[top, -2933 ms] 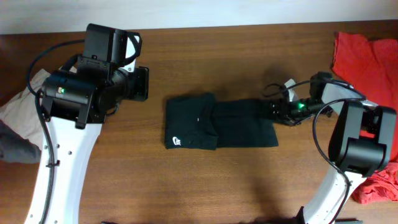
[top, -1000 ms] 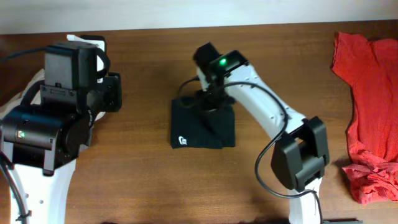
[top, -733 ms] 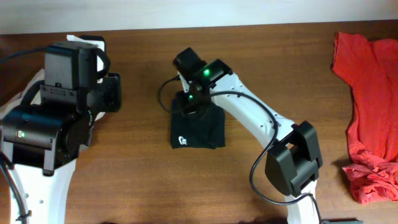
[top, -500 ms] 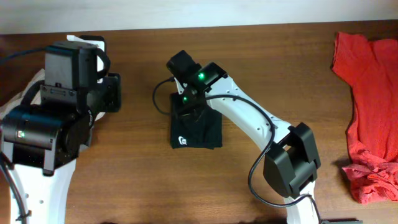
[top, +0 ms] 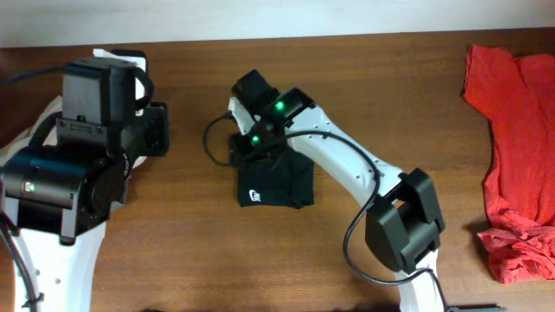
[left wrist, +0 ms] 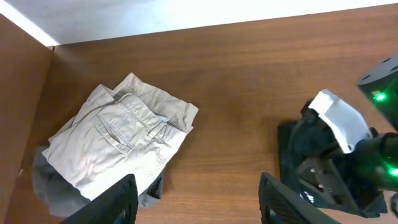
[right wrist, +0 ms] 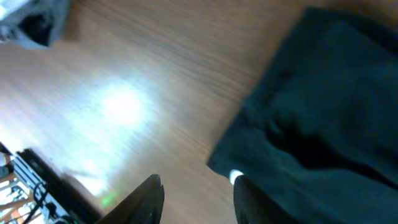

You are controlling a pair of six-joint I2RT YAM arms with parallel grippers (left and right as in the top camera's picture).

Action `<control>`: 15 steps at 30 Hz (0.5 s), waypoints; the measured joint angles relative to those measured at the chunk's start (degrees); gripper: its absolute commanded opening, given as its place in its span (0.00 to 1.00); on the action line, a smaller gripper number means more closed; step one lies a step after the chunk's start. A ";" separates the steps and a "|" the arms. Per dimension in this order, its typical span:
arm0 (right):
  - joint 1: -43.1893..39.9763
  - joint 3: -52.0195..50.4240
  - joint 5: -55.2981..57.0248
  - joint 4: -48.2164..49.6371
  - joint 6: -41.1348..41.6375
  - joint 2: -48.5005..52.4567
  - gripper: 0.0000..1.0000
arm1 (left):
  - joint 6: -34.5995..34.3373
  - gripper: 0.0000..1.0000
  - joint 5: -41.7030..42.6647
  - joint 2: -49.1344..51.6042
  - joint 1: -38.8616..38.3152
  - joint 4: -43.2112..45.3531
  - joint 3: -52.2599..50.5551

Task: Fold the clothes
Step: 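Fold the right end leftward onto the stack with the right gripper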

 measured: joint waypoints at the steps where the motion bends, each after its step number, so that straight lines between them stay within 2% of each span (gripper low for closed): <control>1: -0.76 0.00 0.22 -0.85 -0.33 0.00 0.34 | 0.00 0.62 -0.02 0.00 0.00 -0.13 0.00; 2: -2.19 0.00 0.74 -2.47 -1.03 0.00 0.17 | 0.00 0.63 -0.02 0.00 0.00 -0.28 0.00; 3: -3.82 0.00 1.09 -3.80 -1.11 0.00 0.08 | 0.00 0.63 0.00 0.00 0.00 -0.39 0.00; 4: -5.53 0.00 1.44 -5.07 -1.42 0.00 0.04 | 0.00 0.62 -0.02 0.00 0.00 -0.39 0.00; 10: -15.85 -0.26 3.26 -11.43 -3.04 0.00 0.04 | 0.00 0.63 -0.02 0.00 0.00 -0.55 0.00; 15: -15.65 -5.42 3.58 -8.90 -3.96 0.02 0.04 | 0.00 0.63 -0.02 0.00 0.00 -0.92 0.00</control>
